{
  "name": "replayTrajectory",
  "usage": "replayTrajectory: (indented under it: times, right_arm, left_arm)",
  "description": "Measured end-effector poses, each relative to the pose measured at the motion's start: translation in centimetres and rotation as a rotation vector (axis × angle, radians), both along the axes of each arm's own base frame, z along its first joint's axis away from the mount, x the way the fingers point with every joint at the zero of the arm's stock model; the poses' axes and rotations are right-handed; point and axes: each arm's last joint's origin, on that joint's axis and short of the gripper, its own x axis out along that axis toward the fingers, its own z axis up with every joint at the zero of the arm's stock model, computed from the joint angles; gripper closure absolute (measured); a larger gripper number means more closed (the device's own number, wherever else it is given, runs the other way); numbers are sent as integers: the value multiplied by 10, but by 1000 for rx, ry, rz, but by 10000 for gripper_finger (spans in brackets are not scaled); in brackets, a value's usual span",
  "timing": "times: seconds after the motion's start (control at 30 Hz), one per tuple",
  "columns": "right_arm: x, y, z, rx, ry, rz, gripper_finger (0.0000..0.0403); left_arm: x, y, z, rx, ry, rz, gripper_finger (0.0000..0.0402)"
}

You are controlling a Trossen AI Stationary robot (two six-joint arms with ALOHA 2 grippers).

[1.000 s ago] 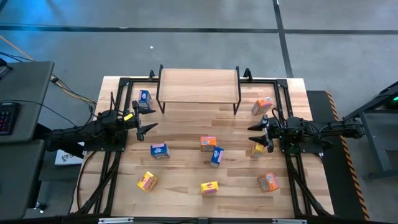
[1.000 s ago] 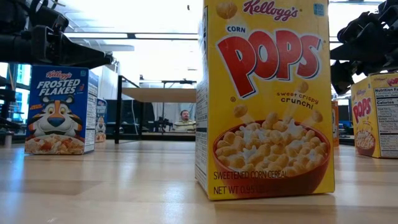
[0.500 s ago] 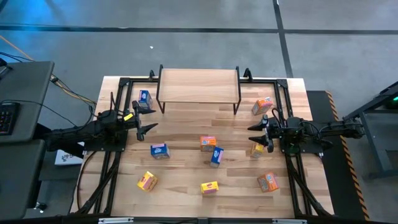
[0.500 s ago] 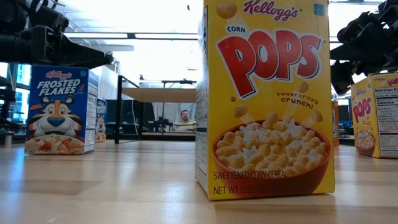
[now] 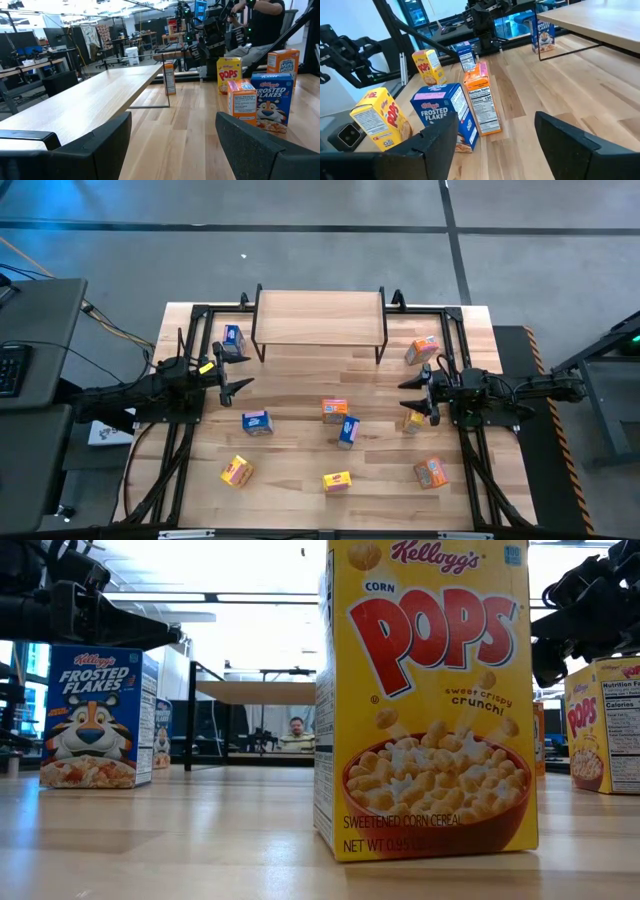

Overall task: Stack cereal on shelf
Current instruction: Put the right blue cereal box on the shelf

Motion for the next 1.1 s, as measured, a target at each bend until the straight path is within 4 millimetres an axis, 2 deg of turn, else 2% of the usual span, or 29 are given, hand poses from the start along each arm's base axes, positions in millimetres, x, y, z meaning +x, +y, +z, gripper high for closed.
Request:
replayTrajectory:
  times: [0.27, 0.37, 0.5, 0.7, 0.93, 1.1]
  right_arm:
    - [0, 0, 4, -78, -43, 22, 53]
    - [1, 1, 8, -94, -86, 48, 33]
    - [1, 2, 12, -61, -124, 57, 29]
    - [1, 2, 15, -115, -167, 71, 29]
    - [-1, 2, 31, 64, -324, 57, 29]
    - [-3, 1, 41, 86, -420, 56, 29]
  left_arm:
    - [0, 0, 0, 0, 0, 1, 121]
    - [0, 0, 0, 0, 0, 0, 121]
    - [0, 0, 0, 0, 0, 0, 121]
    - [0, 0, 0, 0, 1, 0, 121]
    - [0, 0, 0, 0, 0, 0, 121]
    - [0, 0, 0, 0, 0, 0, 121]
